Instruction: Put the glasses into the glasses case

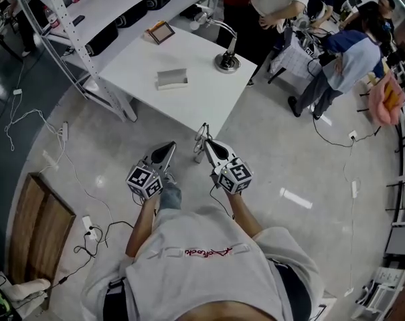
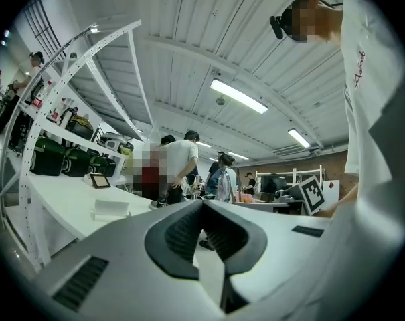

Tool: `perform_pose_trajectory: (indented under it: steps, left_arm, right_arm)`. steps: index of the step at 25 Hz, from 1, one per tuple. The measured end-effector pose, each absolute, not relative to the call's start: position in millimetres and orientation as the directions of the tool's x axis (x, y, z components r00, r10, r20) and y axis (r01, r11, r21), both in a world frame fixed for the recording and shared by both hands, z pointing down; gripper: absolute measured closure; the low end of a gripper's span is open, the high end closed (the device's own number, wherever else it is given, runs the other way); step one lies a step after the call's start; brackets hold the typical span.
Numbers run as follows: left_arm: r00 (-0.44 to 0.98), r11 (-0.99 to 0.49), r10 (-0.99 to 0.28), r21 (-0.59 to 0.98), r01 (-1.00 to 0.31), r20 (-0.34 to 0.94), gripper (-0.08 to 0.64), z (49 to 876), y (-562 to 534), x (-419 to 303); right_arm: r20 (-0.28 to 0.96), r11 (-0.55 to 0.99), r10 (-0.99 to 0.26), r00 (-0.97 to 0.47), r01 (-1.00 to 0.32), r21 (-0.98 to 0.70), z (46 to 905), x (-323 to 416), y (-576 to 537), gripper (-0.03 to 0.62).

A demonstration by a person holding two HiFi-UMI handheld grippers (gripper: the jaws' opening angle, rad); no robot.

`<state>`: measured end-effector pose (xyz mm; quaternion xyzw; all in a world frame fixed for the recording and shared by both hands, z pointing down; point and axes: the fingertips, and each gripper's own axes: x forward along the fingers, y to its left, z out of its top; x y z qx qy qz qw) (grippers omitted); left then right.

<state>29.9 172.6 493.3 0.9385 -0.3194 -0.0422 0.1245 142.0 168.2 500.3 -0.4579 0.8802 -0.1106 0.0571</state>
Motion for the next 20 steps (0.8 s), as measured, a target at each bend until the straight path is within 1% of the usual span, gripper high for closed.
perform_pose_trajectory:
  steps: [20]
  left_arm:
    - [0.801, -0.771, -0.599, 0.275, -0.575, -0.005, 0.546, 473, 9, -19]
  right_arm:
    - [0.020, 0.533, -0.833, -0.553, -0.811, -0.239, 480, 95, 8, 0.580]
